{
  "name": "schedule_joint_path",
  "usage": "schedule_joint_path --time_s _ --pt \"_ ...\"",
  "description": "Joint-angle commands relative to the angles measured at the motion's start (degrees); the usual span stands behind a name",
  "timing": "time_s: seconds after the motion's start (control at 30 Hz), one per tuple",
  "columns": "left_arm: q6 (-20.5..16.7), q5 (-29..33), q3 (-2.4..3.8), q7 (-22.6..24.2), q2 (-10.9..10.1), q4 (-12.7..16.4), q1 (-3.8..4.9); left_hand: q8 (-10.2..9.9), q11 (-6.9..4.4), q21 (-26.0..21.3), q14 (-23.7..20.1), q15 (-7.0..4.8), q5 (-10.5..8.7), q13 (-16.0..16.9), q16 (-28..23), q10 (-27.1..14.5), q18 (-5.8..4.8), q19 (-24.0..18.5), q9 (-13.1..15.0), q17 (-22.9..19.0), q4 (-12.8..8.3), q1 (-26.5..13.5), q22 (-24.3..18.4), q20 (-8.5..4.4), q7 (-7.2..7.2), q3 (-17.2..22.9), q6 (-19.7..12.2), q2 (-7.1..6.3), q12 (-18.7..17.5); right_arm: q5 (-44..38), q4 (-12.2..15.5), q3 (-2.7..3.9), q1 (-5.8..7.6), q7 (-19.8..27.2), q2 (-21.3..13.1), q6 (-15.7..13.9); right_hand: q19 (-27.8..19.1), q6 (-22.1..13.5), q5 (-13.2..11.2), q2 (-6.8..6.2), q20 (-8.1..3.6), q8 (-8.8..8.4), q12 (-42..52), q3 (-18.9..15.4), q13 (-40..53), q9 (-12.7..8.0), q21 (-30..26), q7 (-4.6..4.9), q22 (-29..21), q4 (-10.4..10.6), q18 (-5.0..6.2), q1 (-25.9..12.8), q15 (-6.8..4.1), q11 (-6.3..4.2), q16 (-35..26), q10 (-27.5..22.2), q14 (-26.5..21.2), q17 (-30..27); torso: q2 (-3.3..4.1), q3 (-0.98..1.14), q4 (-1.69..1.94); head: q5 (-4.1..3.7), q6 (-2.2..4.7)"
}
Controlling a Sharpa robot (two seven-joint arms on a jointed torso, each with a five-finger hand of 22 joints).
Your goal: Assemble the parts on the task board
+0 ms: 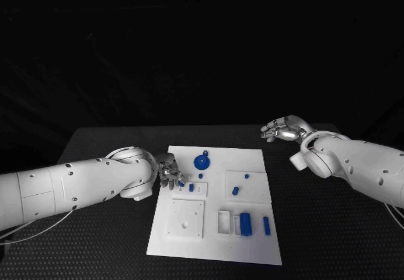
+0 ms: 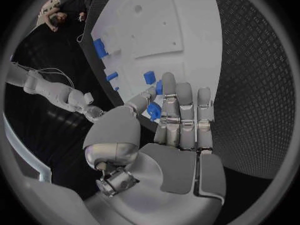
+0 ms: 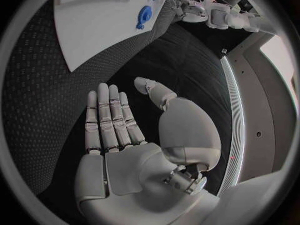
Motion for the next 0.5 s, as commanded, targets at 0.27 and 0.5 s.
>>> schedule_joint_path --time_s 0.27,0.5 --pt "0.7 -2.5 0.02 0.3 0.3 -0.3 -0.45 0.1 -0.04 0.3 0.5 -0.02 0.17 0.1 0.3 0.3 0.36 0.4 0.0 0.0 0.2 0.4 0.1 -5.68 -2.12 0.2 2.4 -0.12 0.3 0.1 0.0 0.01 0.0 0.4 0.0 0.6 0.1 -0.1 0.3 -0.15 0.33 0.35 -0.2 -0.4 -0.1 -0.1 -0.2 0.41 1.1 -0.1 0.69 -0.5 -0.1 0.0 0.2 0.1 -0.4 -0.1 -0.03 -0.03 0.04 -0.06 -0.34" --pt "1.3 -3.0 0.02 0.2 0.3 -0.3 -0.5 0.0 -0.04 0.3 0.5 -0.02 0.16 0.1 0.3 0.3 0.35 0.4 0.0 0.0 0.3 0.3 0.1 -5.69 -2.11 0.2 2.3 -0.14 0.3 0.1 0.0 0.01 0.0 0.4 0.0 1.1 0.2 -0.1 0.4 -0.02 0.32 0.36 -0.2 -0.3 -0.1 -0.1 -0.3 0.4 1.0 -0.1 0.73 -0.4 -0.11 -0.01 0.2 0.1 -0.5 -0.1 -0.04 -0.04 0.07 -0.01 -0.37"
